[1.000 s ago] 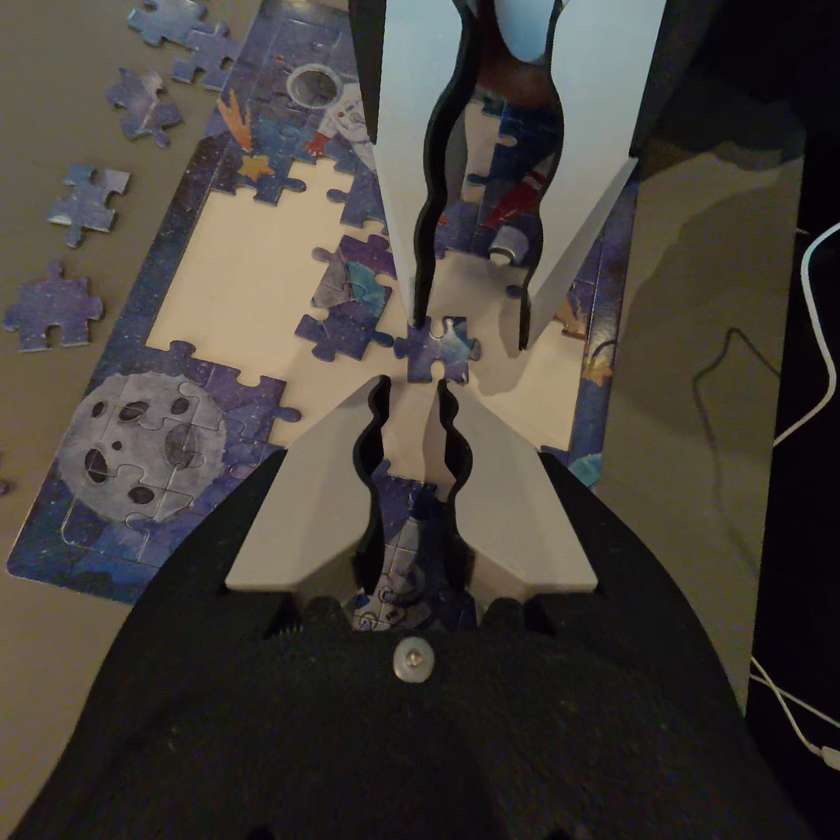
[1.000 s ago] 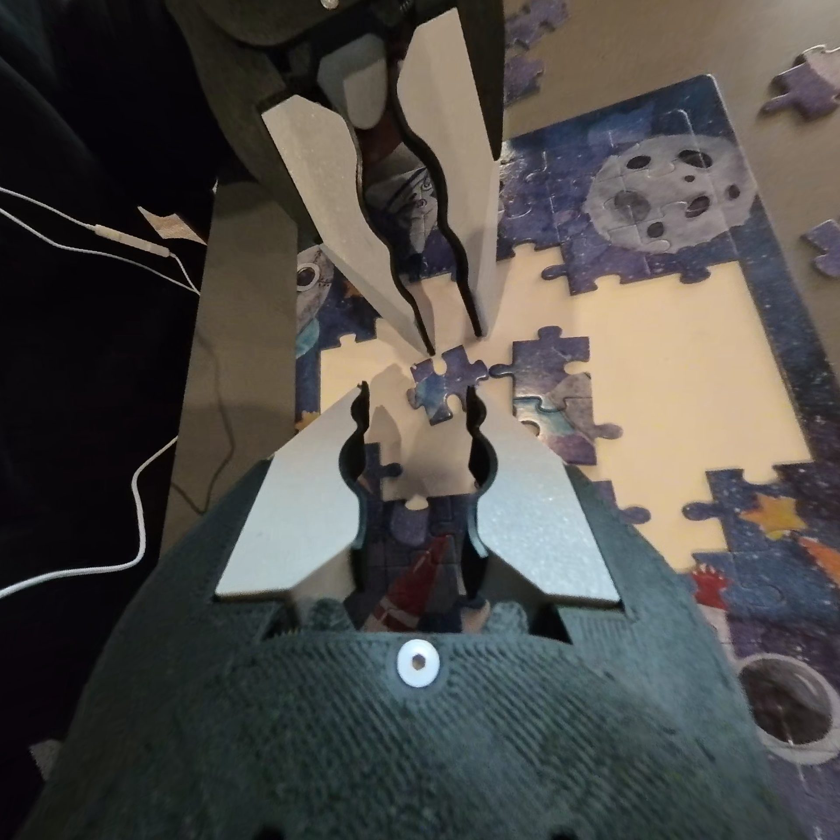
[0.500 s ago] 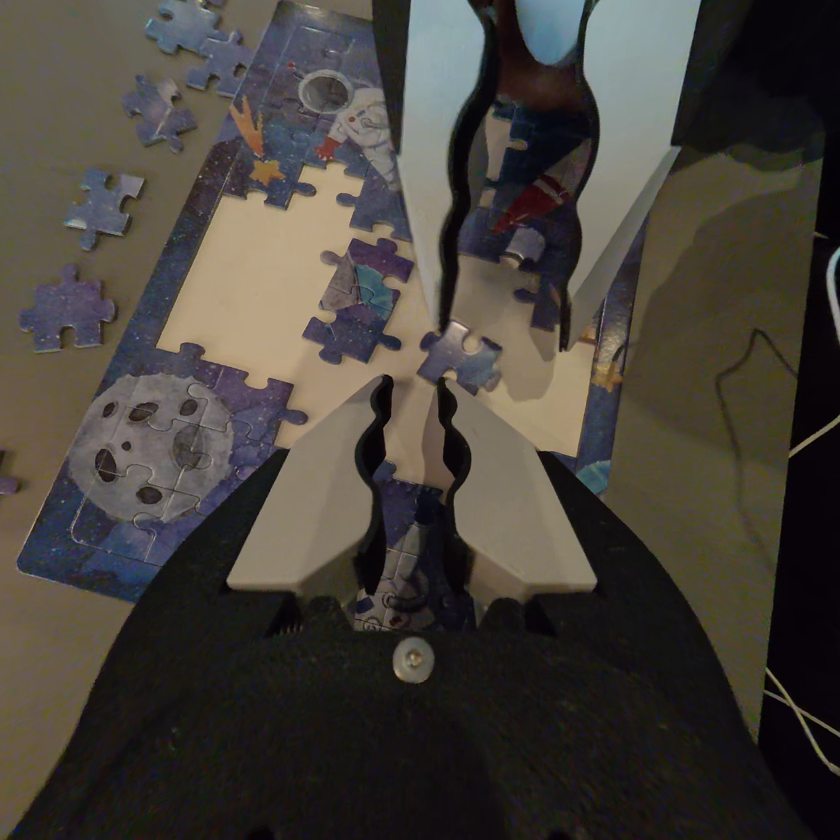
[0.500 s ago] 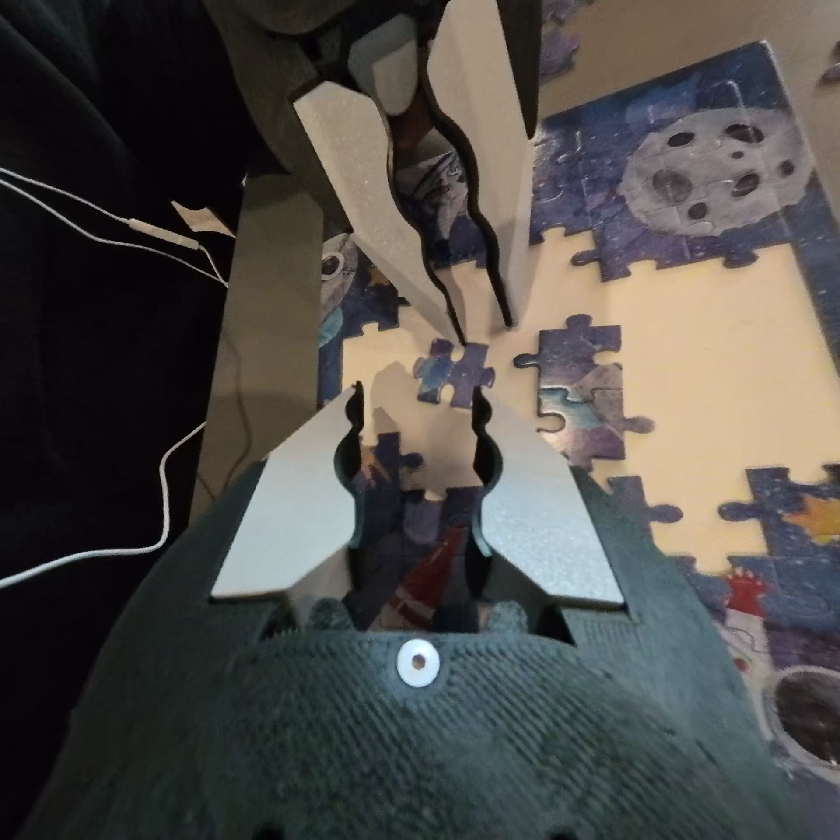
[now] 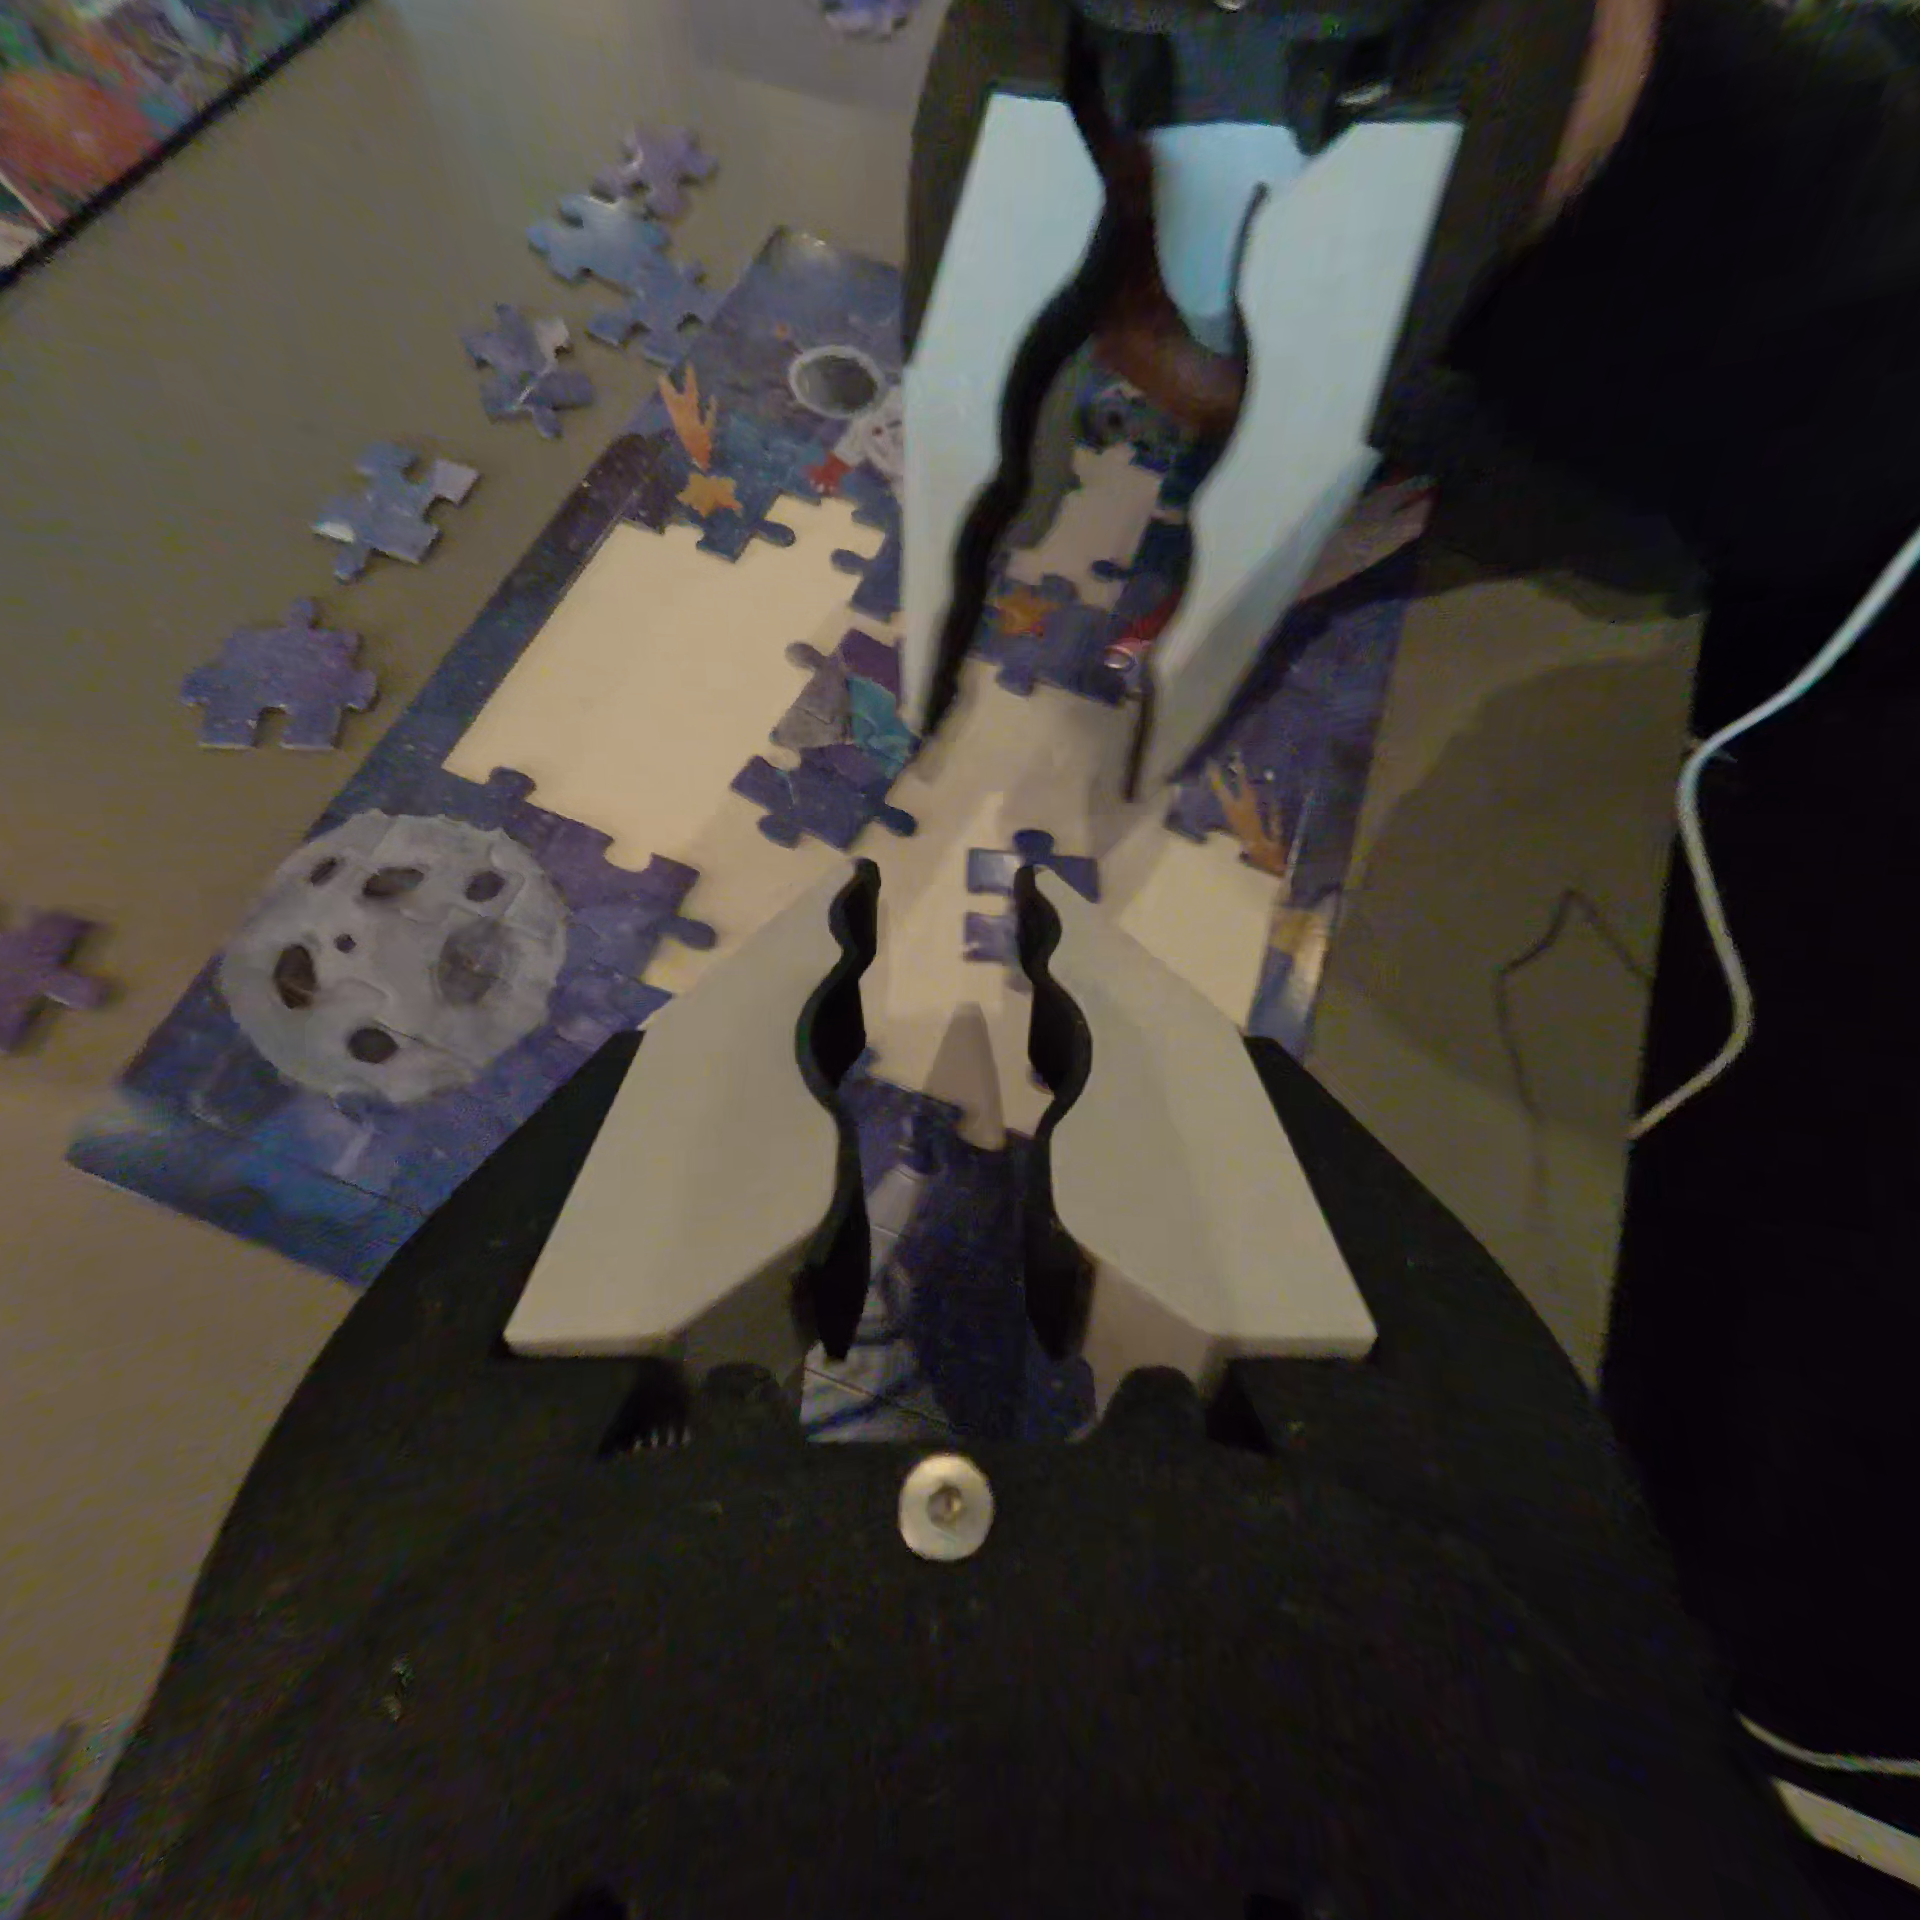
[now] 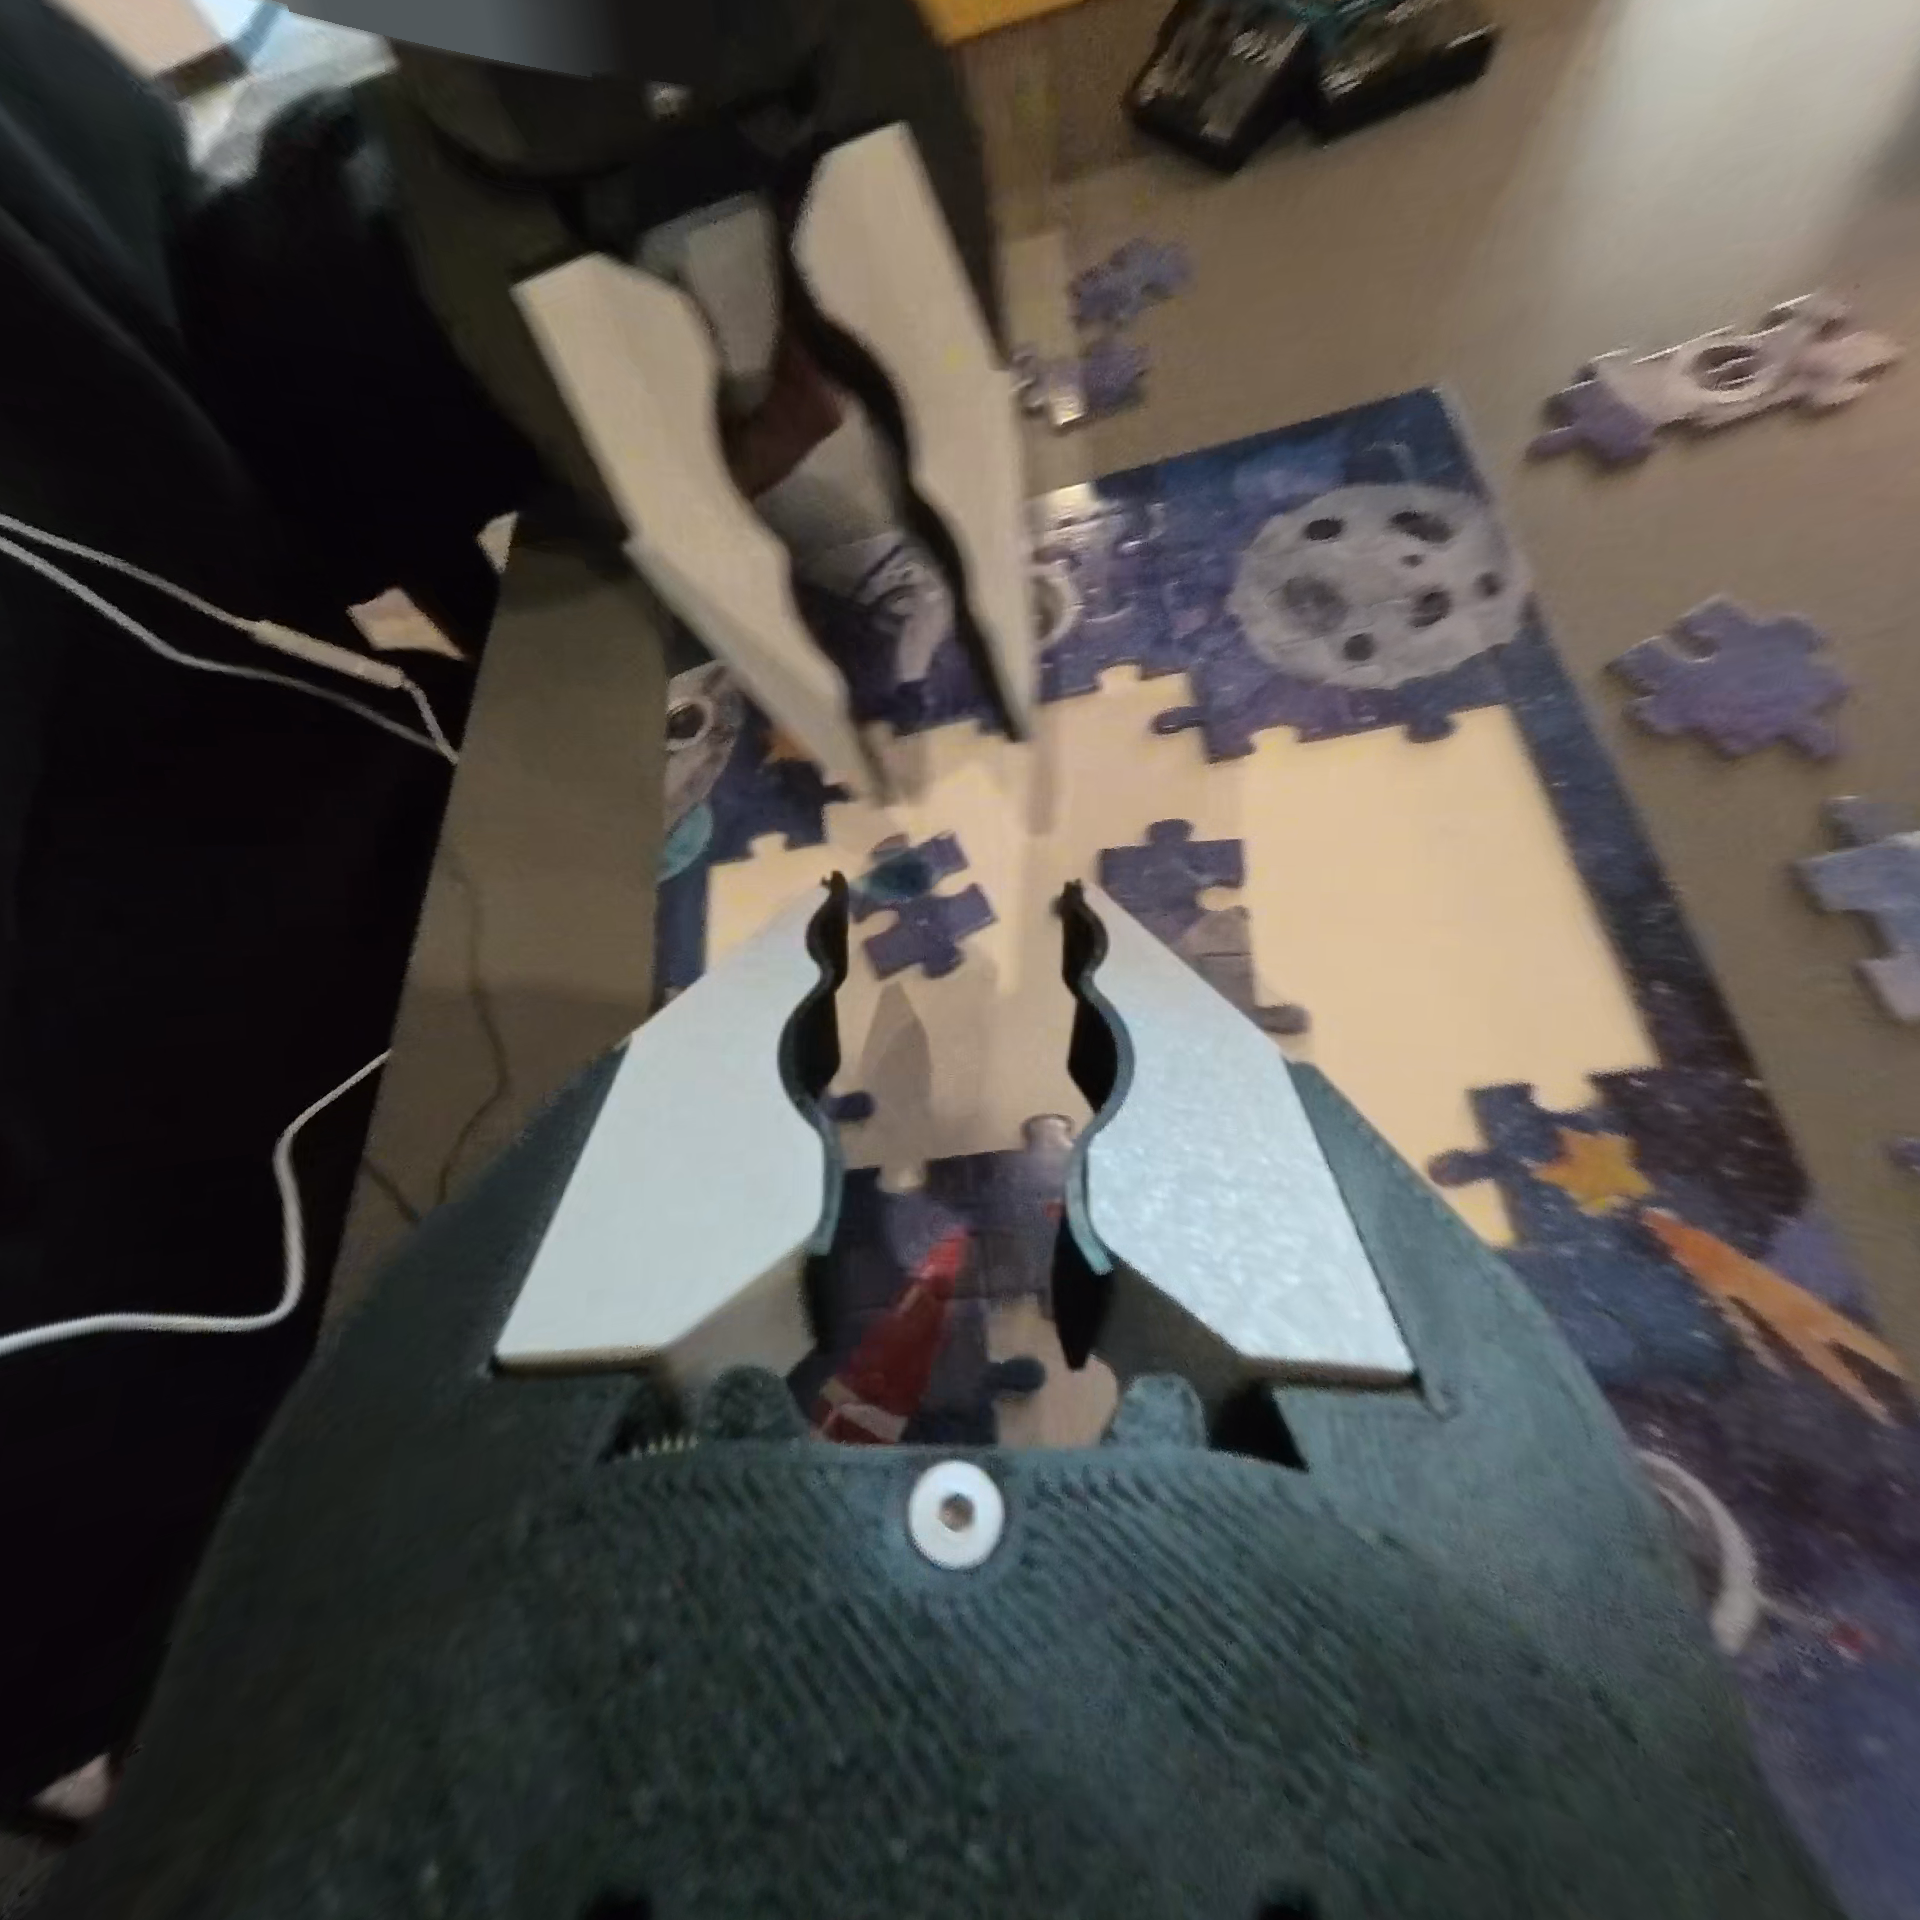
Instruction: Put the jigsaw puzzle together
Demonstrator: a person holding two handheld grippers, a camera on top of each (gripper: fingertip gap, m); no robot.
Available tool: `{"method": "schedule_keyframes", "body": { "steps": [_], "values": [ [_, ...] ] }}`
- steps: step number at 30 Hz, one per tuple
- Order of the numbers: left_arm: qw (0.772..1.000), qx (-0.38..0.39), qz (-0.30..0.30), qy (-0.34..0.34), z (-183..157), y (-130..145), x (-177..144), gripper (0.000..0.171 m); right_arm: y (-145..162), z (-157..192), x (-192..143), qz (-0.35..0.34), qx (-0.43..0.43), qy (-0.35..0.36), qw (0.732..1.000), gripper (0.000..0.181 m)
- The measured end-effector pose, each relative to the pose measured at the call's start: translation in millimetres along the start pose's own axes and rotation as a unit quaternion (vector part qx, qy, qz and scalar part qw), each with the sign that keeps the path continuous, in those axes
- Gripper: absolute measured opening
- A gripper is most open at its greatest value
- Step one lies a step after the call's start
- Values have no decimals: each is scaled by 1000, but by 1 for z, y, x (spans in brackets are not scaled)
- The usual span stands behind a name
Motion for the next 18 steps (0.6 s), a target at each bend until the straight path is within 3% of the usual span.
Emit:
{"method": "schedule_keyframes", "body": {
  "steps": [5,11,18],
  "values": [
    [1000,-23,18,-8,-20,13,3,33,-2,-8,-7,-29,9,45,999,41],
    [998,-28,49,-14,-22,11,17,36,-5,-6,-9,-33,-7,74,997,41],
    [998,-21,54,-33,-22,11,17,29,-8,-3,-11,-40,-16,86,995,41]
  ]
}}
Point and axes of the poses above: each gripper's, where its closed fingertips meet, x out along the fingers, y out of its underside, z = x × y across the jaws, the point moved 10 cm from there along -x, back along the fingers, and after that the axes turned 9 degrees about z, right-handed, at the moved point
